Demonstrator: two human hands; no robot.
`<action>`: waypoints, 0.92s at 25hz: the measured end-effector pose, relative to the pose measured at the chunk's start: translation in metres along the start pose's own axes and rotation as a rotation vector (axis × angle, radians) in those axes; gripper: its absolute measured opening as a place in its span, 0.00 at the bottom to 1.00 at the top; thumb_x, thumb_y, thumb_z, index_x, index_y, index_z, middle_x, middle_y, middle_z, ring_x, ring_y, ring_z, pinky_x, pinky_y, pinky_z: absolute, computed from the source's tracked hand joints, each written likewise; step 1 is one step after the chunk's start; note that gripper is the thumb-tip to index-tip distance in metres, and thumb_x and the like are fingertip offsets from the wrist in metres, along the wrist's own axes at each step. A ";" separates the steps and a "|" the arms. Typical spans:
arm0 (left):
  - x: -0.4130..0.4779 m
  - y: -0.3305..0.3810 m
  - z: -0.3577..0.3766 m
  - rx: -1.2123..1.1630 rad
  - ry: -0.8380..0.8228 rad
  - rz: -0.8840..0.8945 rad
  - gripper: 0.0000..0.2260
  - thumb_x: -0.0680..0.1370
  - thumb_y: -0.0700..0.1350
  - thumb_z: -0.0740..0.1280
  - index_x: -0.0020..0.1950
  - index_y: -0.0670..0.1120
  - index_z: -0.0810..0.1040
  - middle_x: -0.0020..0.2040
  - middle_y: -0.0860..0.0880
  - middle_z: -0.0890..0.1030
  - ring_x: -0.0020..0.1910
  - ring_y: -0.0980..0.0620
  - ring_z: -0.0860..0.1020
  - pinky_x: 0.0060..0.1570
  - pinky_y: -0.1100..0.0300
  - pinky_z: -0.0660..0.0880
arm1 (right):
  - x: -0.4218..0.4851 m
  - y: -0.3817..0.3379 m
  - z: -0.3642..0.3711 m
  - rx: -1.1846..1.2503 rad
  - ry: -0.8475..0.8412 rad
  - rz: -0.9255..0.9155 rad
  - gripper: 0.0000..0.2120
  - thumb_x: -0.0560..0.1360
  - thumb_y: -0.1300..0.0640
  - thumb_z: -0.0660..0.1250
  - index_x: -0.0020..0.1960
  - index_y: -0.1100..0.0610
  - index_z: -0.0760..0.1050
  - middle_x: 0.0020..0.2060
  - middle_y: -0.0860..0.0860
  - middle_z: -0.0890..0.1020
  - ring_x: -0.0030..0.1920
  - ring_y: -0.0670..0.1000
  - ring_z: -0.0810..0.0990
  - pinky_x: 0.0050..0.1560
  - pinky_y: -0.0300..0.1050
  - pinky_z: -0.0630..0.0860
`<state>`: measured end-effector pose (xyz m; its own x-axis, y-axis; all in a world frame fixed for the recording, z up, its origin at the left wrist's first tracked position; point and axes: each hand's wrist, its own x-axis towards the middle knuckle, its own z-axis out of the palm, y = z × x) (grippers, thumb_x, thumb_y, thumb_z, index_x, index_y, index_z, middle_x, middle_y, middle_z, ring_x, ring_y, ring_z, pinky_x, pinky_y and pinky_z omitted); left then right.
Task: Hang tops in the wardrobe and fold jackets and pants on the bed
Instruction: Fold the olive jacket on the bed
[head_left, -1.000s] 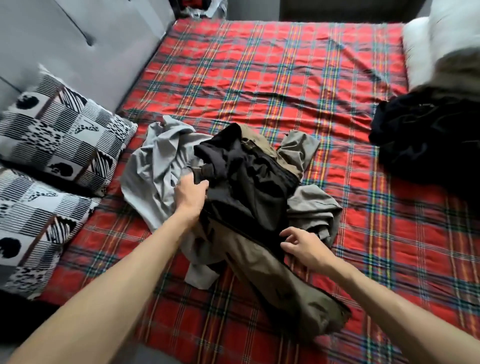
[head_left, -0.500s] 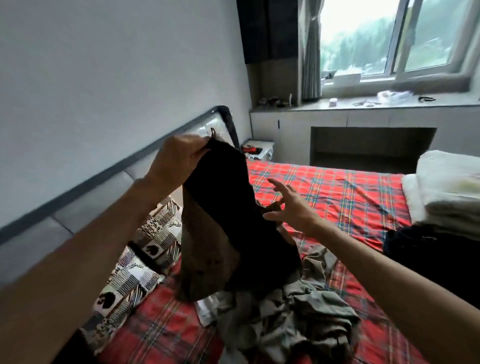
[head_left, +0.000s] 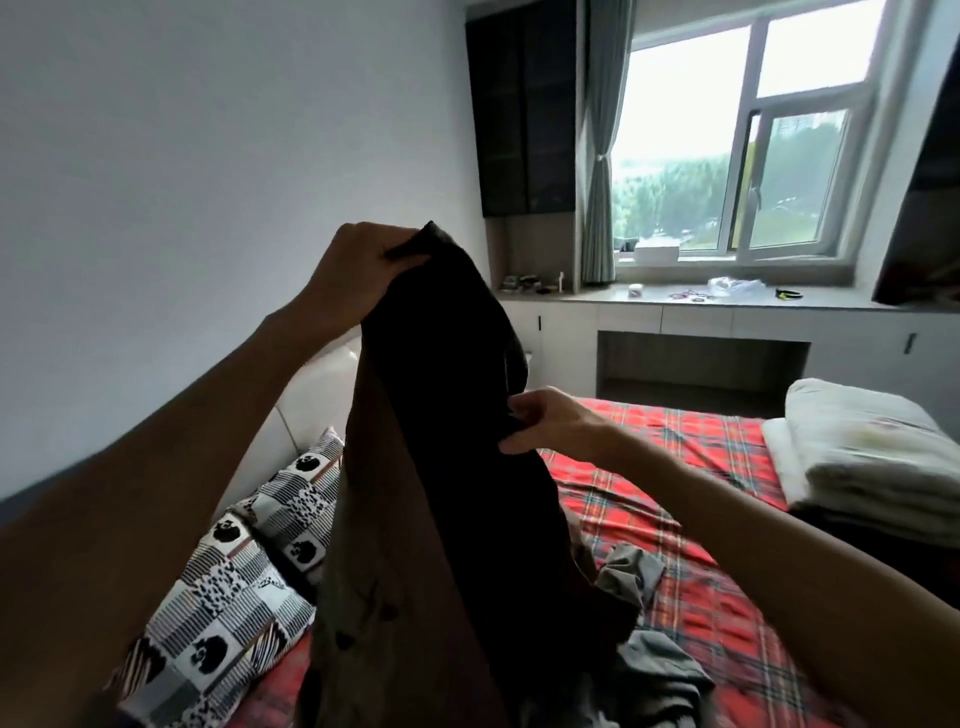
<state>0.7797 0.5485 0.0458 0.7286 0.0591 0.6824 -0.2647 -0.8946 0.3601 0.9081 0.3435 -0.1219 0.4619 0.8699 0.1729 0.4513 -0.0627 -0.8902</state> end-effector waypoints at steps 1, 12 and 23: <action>-0.002 0.002 -0.006 -0.060 0.010 0.005 0.09 0.79 0.41 0.68 0.55 0.41 0.84 0.38 0.53 0.82 0.38 0.63 0.77 0.44 0.64 0.72 | -0.013 -0.009 0.002 0.184 -0.093 0.029 0.13 0.69 0.61 0.74 0.44 0.68 0.72 0.37 0.54 0.75 0.39 0.50 0.76 0.43 0.43 0.74; -0.021 0.071 -0.046 -0.499 -0.118 0.236 0.22 0.79 0.35 0.65 0.41 0.63 0.85 0.36 0.62 0.82 0.39 0.64 0.80 0.44 0.70 0.73 | -0.096 -0.017 0.044 0.156 0.127 0.152 0.45 0.63 0.58 0.75 0.74 0.44 0.58 0.76 0.50 0.55 0.73 0.56 0.63 0.70 0.59 0.69; -0.032 0.139 -0.024 -0.149 -0.060 0.236 0.11 0.78 0.40 0.68 0.57 0.54 0.82 0.49 0.53 0.85 0.47 0.64 0.80 0.51 0.71 0.73 | -0.169 -0.059 -0.039 -0.269 0.630 0.322 0.05 0.71 0.68 0.61 0.37 0.62 0.73 0.30 0.50 0.74 0.29 0.44 0.72 0.32 0.42 0.66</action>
<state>0.7040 0.4328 0.0893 0.6703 -0.1735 0.7216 -0.5183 -0.8054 0.2878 0.8326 0.1809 -0.0824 0.9150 0.3494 0.2018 0.3538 -0.4542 -0.8176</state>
